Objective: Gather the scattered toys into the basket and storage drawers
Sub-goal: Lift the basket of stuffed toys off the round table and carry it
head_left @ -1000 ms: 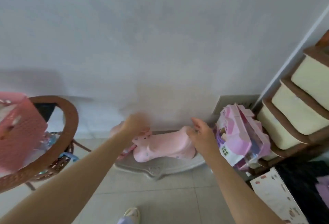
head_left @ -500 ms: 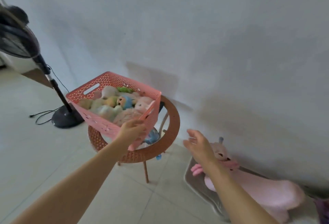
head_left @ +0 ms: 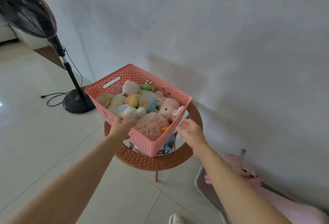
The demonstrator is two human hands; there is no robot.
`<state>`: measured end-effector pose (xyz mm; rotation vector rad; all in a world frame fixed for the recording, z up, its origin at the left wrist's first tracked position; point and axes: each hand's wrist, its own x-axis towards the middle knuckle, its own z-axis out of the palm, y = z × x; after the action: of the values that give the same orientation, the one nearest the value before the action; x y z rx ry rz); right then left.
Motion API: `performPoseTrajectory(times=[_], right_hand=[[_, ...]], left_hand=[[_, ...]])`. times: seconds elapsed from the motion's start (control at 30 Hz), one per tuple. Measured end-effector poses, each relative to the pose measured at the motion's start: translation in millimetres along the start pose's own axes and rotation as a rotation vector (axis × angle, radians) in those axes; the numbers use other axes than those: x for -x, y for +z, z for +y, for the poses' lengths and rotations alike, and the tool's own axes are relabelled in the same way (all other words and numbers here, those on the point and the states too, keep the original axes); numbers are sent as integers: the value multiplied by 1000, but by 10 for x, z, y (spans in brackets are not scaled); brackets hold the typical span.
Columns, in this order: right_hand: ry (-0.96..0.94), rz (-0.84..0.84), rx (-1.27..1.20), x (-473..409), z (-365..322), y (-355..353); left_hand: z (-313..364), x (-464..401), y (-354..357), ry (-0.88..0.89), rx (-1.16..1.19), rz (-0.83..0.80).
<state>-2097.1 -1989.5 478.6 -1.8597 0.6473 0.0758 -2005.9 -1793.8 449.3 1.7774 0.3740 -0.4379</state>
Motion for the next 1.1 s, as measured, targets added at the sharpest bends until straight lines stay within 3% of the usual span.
performPoseTrajectory(times=[0.13, 0.33, 0.57, 0.7, 0.87, 1.1], right_hand=[[54, -47, -29, -295, 8, -18], [152, -87, -83, -693, 111, -54], [452, -157, -308, -904, 92, 73], [562, -225, -404, -832, 183, 409], [556, -7, -648, -686, 472, 527], [499, 154, -715, -285, 660, 393]], left_hand=[[-75, -165, 312, -107, 48, -12], [-224, -291, 646, -209, 293, 163], [-399, -262, 233, -112, 194, 123], [-466, -175, -117, -130, 199, -38], [-494, -107, -144, -95, 207, -148], [-519, 89, -131, -70, 192, -277]])
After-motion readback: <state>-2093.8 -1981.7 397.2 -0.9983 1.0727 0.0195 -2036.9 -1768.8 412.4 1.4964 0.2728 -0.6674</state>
